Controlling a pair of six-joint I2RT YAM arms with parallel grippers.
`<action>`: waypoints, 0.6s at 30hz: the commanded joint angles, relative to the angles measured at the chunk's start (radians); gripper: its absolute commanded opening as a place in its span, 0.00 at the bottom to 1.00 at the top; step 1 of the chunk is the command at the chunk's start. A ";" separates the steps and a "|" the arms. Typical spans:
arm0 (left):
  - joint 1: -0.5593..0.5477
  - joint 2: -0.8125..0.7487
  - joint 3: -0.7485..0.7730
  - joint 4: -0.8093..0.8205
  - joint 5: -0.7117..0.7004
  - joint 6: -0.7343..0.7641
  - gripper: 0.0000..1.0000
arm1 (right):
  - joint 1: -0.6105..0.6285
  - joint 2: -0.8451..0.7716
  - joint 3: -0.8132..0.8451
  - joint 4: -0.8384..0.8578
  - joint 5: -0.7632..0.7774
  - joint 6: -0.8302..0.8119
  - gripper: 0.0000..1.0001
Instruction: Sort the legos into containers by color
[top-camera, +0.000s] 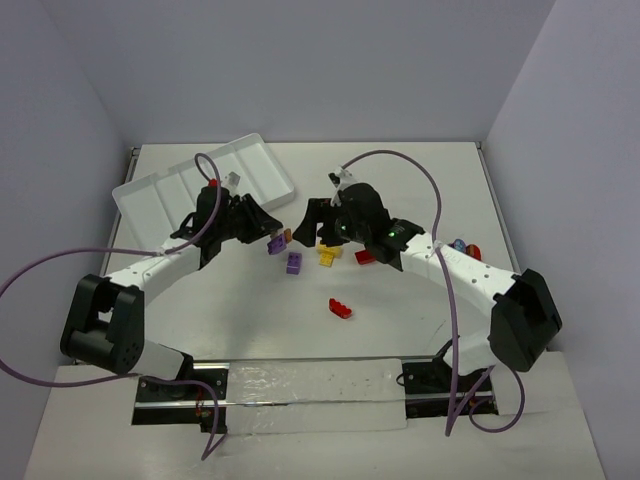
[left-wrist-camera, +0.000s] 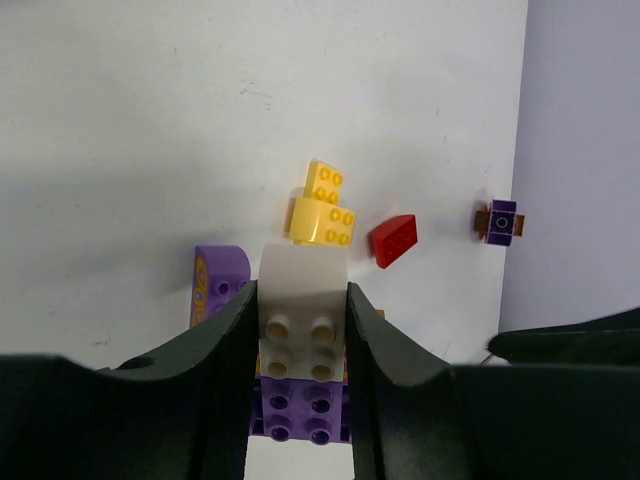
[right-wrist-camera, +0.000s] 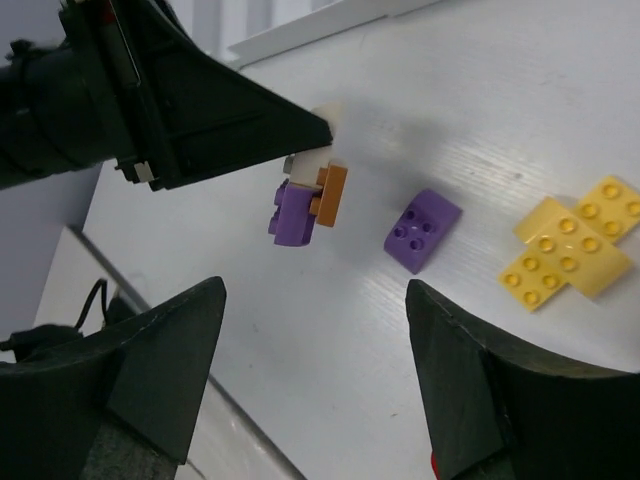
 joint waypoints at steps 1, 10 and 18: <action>-0.003 -0.061 -0.002 0.025 -0.015 -0.020 0.00 | 0.002 0.049 0.032 0.044 -0.126 0.018 0.81; -0.009 -0.077 0.001 0.000 -0.069 -0.055 0.00 | 0.047 0.062 0.040 0.066 -0.128 0.054 0.55; -0.016 -0.058 -0.012 0.013 -0.078 -0.085 0.00 | 0.081 0.147 0.115 0.050 -0.068 0.057 0.63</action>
